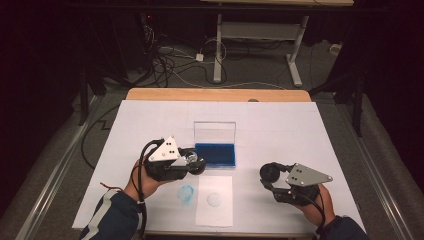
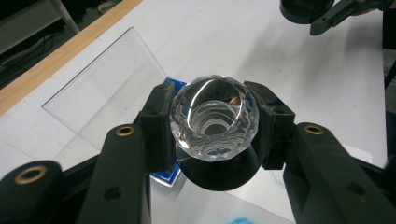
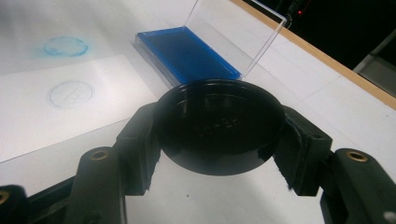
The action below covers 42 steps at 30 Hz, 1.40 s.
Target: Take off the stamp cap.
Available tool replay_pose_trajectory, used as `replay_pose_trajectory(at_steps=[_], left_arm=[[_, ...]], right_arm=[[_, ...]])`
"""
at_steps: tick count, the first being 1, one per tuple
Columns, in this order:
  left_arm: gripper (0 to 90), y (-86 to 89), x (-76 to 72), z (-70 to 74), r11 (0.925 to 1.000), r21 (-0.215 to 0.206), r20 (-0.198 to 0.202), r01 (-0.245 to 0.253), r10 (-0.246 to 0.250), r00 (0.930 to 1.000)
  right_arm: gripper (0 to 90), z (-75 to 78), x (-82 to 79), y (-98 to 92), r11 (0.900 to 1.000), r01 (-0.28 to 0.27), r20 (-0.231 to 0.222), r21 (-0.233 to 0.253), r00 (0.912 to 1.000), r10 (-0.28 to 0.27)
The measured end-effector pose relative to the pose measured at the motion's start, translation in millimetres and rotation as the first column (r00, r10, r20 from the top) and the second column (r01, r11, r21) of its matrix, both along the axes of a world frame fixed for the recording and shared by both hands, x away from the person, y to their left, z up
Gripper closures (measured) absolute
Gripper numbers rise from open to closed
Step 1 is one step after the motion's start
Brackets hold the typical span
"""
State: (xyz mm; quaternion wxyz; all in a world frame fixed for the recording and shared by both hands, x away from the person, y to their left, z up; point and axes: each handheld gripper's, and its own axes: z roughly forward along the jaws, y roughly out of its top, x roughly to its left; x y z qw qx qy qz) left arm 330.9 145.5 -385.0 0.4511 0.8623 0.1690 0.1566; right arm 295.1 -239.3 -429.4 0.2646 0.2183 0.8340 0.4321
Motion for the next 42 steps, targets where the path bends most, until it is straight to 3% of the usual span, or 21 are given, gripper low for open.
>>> replay_pose_trajectory(at_steps=[14,42], left_arm=[[54.3,-2.6,3.4,-4.2,0.9999,0.009,-0.008,-0.007,0.007,0.9999],[54.3,-3.3,8.6,-11.1,0.9984,0.044,-0.020,-0.035,0.036,0.9991]], right_arm=[[38.7,-2.6,-6.6,-15.8,1.000,0.029,-0.007,-0.005,0.9995,-0.029],[38.7,-6.7,-3.4,-9.8,0.999,-0.002,-0.023,-0.034,0.9997,0.001]])
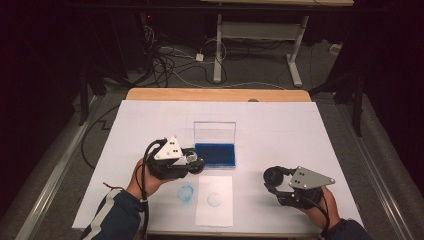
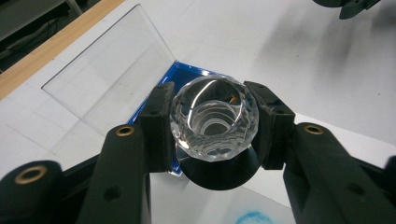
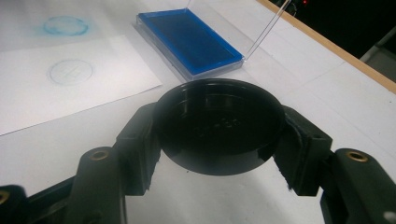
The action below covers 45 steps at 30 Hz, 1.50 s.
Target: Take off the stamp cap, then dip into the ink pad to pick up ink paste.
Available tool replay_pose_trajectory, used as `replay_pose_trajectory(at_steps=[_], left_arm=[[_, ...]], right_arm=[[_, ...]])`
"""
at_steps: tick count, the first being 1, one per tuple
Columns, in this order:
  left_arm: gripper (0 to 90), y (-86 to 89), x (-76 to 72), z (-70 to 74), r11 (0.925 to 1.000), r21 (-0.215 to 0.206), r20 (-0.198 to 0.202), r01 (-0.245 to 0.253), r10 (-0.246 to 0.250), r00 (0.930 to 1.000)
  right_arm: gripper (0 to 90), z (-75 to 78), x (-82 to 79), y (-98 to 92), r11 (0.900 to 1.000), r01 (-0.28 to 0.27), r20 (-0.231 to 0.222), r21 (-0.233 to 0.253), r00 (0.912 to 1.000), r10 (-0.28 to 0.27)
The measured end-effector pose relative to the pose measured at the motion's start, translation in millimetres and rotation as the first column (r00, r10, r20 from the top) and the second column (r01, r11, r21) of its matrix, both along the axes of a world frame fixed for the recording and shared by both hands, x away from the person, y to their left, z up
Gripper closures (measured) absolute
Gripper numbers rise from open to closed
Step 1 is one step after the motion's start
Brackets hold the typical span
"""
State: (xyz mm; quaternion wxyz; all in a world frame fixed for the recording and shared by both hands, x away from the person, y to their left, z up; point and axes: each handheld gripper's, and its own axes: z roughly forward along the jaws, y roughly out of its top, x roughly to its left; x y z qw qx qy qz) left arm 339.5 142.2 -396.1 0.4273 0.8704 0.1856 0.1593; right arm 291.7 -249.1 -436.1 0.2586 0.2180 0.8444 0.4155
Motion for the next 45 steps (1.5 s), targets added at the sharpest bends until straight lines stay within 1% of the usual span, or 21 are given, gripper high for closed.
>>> replay_pose_trajectory(at_steps=[6,12,17,19,23,24,26,27,29,30,34,37,38,39,40,42,44,45], left_arm=[[54.3,-5.2,3.7,0.4,1.0000,0.000,-0.009,0.004,-0.004,1.0000],[54.3,-7.8,10.6,2.8,1.0000,-0.001,-0.015,0.005,-0.005,0.9999],[54.2,-13.9,19.0,5.9,0.9996,0.023,-0.019,0.013,-0.013,0.9997],[54.3,-17.4,23.5,6.9,0.9989,0.044,-0.020,0.018,-0.017,0.9996],[54.3,-24.3,32.9,8.0,0.9955,0.090,-0.041,0.030,-0.026,0.9988],[54.2,-25.5,35.7,8.5,0.9955,0.089,-0.051,0.032,-0.028,0.9983],[54.3,-28.1,41.3,10.2,0.9941,0.104,-0.064,0.031,-0.024,0.9977],[54.2,-29.5,44.2,11.3,0.9921,0.121,-0.069,0.031,-0.023,0.9974],[54.2,-32.3,49.3,12.7,0.9911,0.128,-0.084,0.035,-0.025,0.9962],[54.2,-34.3,51.3,13.7,0.9893,0.140,-0.090,0.042,-0.030,0.9955],[54.2,-44.0,59.5,16.5,0.9795,0.193,-0.107,0.057,-0.037,0.9936],[54.2,-51.9,65.2,17.3,0.9761,0.207,-0.117,0.067,-0.044,0.9921],[54.2,-54.9,66.3,17.4,0.9732,0.220,-0.106,0.067,-0.044,0.9933],[54.2,-57.5,67.7,17.4,0.9722,0.225,-0.101,0.066,-0.044,0.9939],[54.2,-59.7,69.1,17.1,0.9734,0.219,-0.105,0.068,-0.046,0.9934],[54.2,-64.6,71.0,15.5,0.9709,0.229,-0.094,0.069,-0.048,0.9944],[54.2,-69.1,73.5,12.3,0.9692,0.237,-0.097,0.066,-0.044,0.9943],[54.2,-71.4,74.5,10.5,0.9671,0.245,-0.095,0.067,-0.045,0.9945]], right_arm=[[38.7,-0.1,0.6,0.6,1.000,-0.003,-0.003,0.002,1.0000,0.003],[38.7,-1.4,3.2,1.7,1.000,-0.006,-0.009,-0.001,0.9999,0.006],[38.7,-2.6,4.1,3.0,1.000,-0.010,-0.018,-0.001,0.9998,0.010],[38.7,-3.3,4.6,2.3,1.000,-0.014,-0.018,-0.004,0.9997,0.014],[38.7,-2.5,4.2,1.7,1.000,-0.010,-0.020,0.004,0.9998,0.011],[38.7,-2.4,3.7,2.1,1.000,-0.011,-0.019,0.003,0.9998,0.011],[38.7,-2.7,3.2,2.8,1.000,-0.014,-0.018,-0.001,0.9997,0.014],[38.7,-2.9,3.1,3.1,1.000,-0.017,-0.019,-0.002,0.9997,0.017],[38.7,-3.0,2.9,3.5,1.000,-0.018,-0.020,-0.003,0.9996,0.018],[38.7,-2.9,2.7,3.7,1.000,-0.020,-0.019,-0.003,0.9996,0.020],[38.7,-2.4,2.2,3.9,1.000,-0.025,-0.015,-0.002,0.9996,0.025],[38.7,-2.5,2.0,3.6,1.000,-0.026,-0.016,-0.001,0.9995,0.026],[38.7,-2.3,1.9,3.6,1.000,-0.026,-0.016,0.000,0.9995,0.026],[38.7,-2.2,1.8,3.5,1.000,-0.026,-0.016,0.002,0.9995,0.026],[38.7,-2.0,1.9,3.3,1.000,-0.027,-0.016,0.002,0.9995,0.027],[38.7,-1.8,1.6,2.9,1.000,-0.027,-0.016,0.005,0.9995,0.027],[38.7,-1.7,1.3,2.4,1.000,-0.026,-0.017,0.005,0.9995,0.027],[38.7,-1.6,1.0,2.2,1.000,-0.027,-0.018,0.006,0.9995,0.027]])
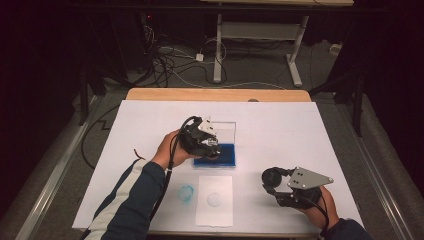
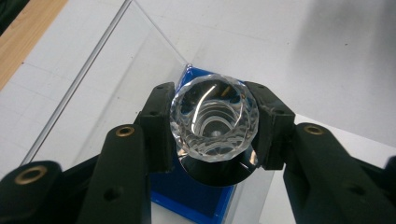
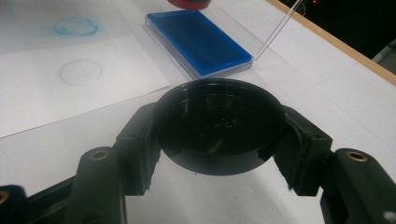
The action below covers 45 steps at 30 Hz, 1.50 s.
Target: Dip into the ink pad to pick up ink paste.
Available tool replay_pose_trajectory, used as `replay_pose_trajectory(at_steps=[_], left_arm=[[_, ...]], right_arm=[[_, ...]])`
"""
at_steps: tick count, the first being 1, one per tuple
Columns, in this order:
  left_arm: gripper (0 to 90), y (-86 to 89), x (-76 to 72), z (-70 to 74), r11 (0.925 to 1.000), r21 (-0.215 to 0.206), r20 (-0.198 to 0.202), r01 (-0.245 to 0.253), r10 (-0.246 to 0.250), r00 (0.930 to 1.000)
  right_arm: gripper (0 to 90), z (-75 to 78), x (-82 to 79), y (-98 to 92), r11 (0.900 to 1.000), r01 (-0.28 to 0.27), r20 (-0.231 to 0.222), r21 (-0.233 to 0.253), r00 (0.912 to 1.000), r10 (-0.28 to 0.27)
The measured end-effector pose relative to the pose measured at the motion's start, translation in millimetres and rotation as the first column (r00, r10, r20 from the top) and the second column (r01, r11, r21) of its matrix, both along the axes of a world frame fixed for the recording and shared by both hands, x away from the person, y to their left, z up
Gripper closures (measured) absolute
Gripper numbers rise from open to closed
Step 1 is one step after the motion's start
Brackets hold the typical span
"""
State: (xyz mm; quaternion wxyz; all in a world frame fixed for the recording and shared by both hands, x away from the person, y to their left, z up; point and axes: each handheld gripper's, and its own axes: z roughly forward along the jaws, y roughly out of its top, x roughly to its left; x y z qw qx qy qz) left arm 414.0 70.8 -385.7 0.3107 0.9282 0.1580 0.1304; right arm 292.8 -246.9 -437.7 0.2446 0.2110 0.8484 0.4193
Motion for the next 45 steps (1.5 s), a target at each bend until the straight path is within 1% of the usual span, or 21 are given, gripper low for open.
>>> replay_pose_trajectory(at_steps=[2,5,7,9,10,14,16,19,20,22,23,26,29,32,36,45], left_arm=[[54.2,-3.9,2.6,-3.5,1.0000,0.001,-0.009,0.002,-0.002,1.0000],[54.2,-9.1,6.7,-9.1,0.9999,0.014,-0.005,0.000,0.000,1.0000],[54.2,-10.7,9.9,-12.7,1.0000,0.007,-0.010,-0.002,0.002,1.0000],[54.2,-11.8,12.9,-15.7,0.9999,0.013,-0.012,-0.005,0.005,0.9999],[54.2,-11.9,14.6,-17.2,0.9999,0.007,-0.015,-0.010,0.010,0.9998],[54.2,-13.2,20.6,-25.1,0.9997,0.006,-0.032,-0.025,0.025,0.9992],[54.2,-13.2,23.3,-28.6,0.9995,-0.003,-0.047,-0.031,0.031,0.9984],[54.2,-14.4,24.5,-34.1,0.9992,0.008,-0.048,-0.039,0.040,0.9981],[54.2,-14.4,24.6,-35.7,0.9993,0.005,-0.047,-0.038,0.039,0.9981],[54.2,-14.5,24.6,-39.5,0.9993,0.001,-0.059,-0.038,0.038,0.9975],[54.2,-14.1,23.8,-41.1,0.9992,-0.013,-0.051,-0.037,0.037,0.9980],[54.2,-13.3,22.4,-43.4,0.9983,-0.030,-0.046,-0.050,0.049,0.9977],[54.2,-12.9,19.6,-44.9,0.9982,-0.030,-0.035,-0.052,0.050,0.9981],[54.2,-10.7,18.2,-46.4,0.9977,-0.043,-0.031,-0.053,0.052,0.9982],[54.3,-11.5,16.1,-46.5,0.9980,-0.033,-0.017,-0.054,0.053,0.9984],[54.3,-10.7,18.3,-48.2,0.9966,-0.054,-0.032,-0.062,0.061,0.9977]], right_arm=[[38.7,0.2,-0.6,-0.2,1.000,-0.001,-0.001,0.001,1.0000,0.001],[38.7,0.2,-1.2,-0.3,1.000,-0.001,0.002,0.000,1.0000,0.001],[38.7,0.2,-1.5,-0.4,1.000,0.000,0.002,0.001,1.0000,0.000],[38.7,0.2,-1.8,-0.6,1.000,0.000,0.001,0.001,1.0000,0.000],[38.7,0.2,-1.9,-0.7,1.000,0.000,0.000,0.001,1.0000,0.000],[38.7,-0.1,-2.0,-1.6,1.000,0.002,-0.003,0.002,1.0000,-0.002],[38.7,0.1,-2.0,-2.2,1.000,0.002,-0.003,0.005,1.0000,-0.002],[38.7,0.1,-2.1,-2.3,1.000,0.002,-0.003,0.004,1.0000,-0.002],[38.7,-0.1,-2.1,-2.3,1.000,0.002,-0.003,0.004,1.0000,-0.002],[38.7,-0.4,-1.9,-2.0,1.000,-0.003,-0.005,0.001,1.0000,0.003],[38.7,-0.5,-1.9,-1.8,1.000,-0.002,-0.005,-0.001,1.0000,0.002],[38.7,-0.5,-1.6,-2.0,1.000,-0.001,-0.004,-0.001,1.0000,0.001],[38.7,-0.8,-1.5,-1.7,1.000,-0.002,-0.005,-0.002,1.0000,0.002],[38.7,-0.1,-2.1,-1.6,1.000,0.000,-0.004,-0.001,1.0000,0.000],[38.6,-0.2,-2.2,-1.6,1.000,-0.001,-0.005,-0.001,1.0000,0.001],[38.7,0.3,-2.6,-2.1,1.000,0.000,0.000,-0.003,1.0000,0.000]])
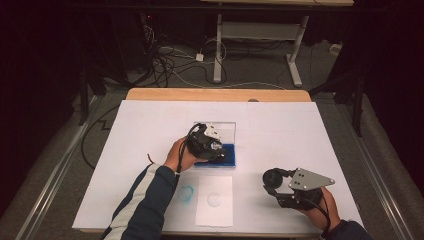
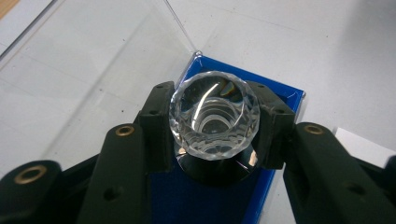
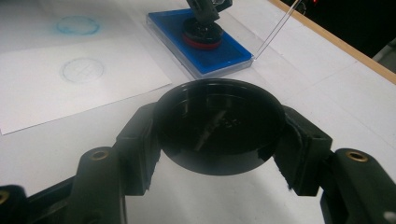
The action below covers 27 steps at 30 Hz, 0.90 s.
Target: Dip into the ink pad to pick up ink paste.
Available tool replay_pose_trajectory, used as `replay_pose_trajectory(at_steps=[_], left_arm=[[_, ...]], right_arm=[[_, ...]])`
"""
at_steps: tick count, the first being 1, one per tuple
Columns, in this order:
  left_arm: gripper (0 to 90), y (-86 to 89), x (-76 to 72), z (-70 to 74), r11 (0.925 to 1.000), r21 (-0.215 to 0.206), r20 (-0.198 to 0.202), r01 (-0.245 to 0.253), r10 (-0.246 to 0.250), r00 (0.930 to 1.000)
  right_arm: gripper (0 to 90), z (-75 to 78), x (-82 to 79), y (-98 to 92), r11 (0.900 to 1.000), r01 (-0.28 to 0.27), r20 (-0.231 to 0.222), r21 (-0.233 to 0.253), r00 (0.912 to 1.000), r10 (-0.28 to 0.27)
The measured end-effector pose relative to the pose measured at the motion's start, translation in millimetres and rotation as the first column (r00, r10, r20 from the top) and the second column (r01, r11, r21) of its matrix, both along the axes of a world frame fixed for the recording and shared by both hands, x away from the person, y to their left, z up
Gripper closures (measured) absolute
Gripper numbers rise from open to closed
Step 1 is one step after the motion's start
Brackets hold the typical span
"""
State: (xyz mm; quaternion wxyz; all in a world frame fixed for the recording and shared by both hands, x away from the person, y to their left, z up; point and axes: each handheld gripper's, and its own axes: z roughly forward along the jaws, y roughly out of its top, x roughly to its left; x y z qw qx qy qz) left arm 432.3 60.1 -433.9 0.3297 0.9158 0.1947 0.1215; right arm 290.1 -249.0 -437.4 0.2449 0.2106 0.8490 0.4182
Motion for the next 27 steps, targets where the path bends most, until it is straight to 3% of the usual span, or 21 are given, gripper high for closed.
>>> replay_pose_trajectory(at_steps=[18,27], left_arm=[[54.3,1.0,1.4,-1.5,0.9998,-0.021,-0.018,-0.003,0.003,0.9998],[54.3,-0.1,0.3,-0.5,0.9999,-0.007,-0.016,-0.008,0.008,0.9998]], right_arm=[[38.7,-0.3,-0.3,0.1,1.000,-0.003,-0.003,-0.005,1.0000,0.003],[38.7,-0.3,-0.9,0.6,1.000,0.000,0.000,-0.008,1.0000,0.000]])
